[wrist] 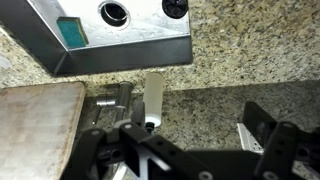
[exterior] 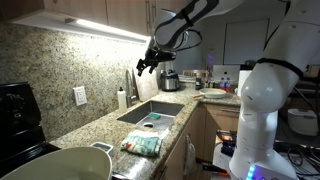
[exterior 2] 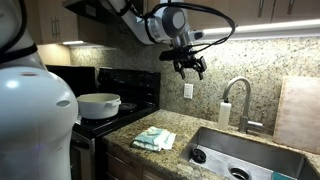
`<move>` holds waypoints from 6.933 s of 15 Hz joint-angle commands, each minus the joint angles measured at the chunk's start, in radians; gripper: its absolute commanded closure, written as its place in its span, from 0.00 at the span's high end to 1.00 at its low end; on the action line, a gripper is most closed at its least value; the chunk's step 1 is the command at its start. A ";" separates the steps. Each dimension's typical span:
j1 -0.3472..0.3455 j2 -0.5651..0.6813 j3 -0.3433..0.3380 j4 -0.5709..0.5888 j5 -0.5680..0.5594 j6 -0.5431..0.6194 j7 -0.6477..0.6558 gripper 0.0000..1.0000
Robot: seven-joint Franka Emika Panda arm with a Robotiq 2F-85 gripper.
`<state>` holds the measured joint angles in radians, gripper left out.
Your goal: Push the faucet to the right
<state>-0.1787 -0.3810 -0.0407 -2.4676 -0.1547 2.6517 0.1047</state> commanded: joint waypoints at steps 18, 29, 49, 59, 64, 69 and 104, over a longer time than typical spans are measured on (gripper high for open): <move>-0.001 0.197 -0.180 0.193 0.188 -0.002 -0.121 1.00; 0.060 0.472 -0.250 0.237 0.736 0.325 -0.625 1.00; -0.077 0.798 0.089 0.572 0.979 0.780 -0.993 1.00; -0.007 0.886 -0.053 0.693 0.993 0.803 -0.966 1.00; 0.083 0.902 -0.192 0.696 1.031 0.801 -0.918 1.00; 0.111 0.922 -0.261 0.675 1.046 0.801 -0.866 1.00; 0.152 0.957 -0.413 0.711 1.050 0.732 -0.830 1.00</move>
<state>-0.0203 0.5735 -0.4557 -1.7673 0.8958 3.3849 -0.7287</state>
